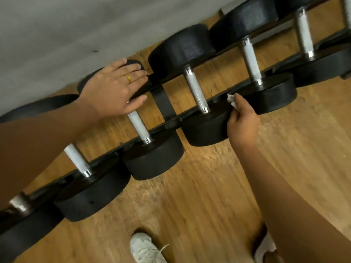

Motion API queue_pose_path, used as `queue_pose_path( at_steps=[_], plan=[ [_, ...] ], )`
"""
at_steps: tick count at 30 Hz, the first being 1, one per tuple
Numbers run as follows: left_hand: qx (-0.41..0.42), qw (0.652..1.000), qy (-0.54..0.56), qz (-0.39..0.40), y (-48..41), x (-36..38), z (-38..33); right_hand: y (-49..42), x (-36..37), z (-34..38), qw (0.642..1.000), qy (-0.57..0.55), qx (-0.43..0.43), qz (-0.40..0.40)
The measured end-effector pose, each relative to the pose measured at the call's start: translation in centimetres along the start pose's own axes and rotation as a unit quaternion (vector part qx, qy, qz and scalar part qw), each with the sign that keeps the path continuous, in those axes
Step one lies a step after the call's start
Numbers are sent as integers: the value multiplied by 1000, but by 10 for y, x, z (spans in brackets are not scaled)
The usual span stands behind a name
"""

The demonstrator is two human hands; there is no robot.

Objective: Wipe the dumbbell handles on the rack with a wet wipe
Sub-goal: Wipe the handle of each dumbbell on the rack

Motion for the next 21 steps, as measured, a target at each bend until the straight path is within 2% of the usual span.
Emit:
queue_pose_path(
  at_steps=[14,19,21],
  plan=[
    [-28,999,-22,17,-3,3,0,8,8,-10,993,-54,-52,-89],
    [-33,999,-24,35,-5,2,-2,10,2,-24,990,-46,-114,-71],
    [-32,999,-33,30,-5,2,-2,7,-2,-36,990,-51,-112,-74]
  ],
)
Point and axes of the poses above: each hand's wrist, its own y-axis away from the middle knuckle, its own x-axis out of the palm, z = x × y, the point moved 5 cm from there along -y, towards the middle knuckle, and after that the axes turned 9 degrees about z, right-handed, at the moved point
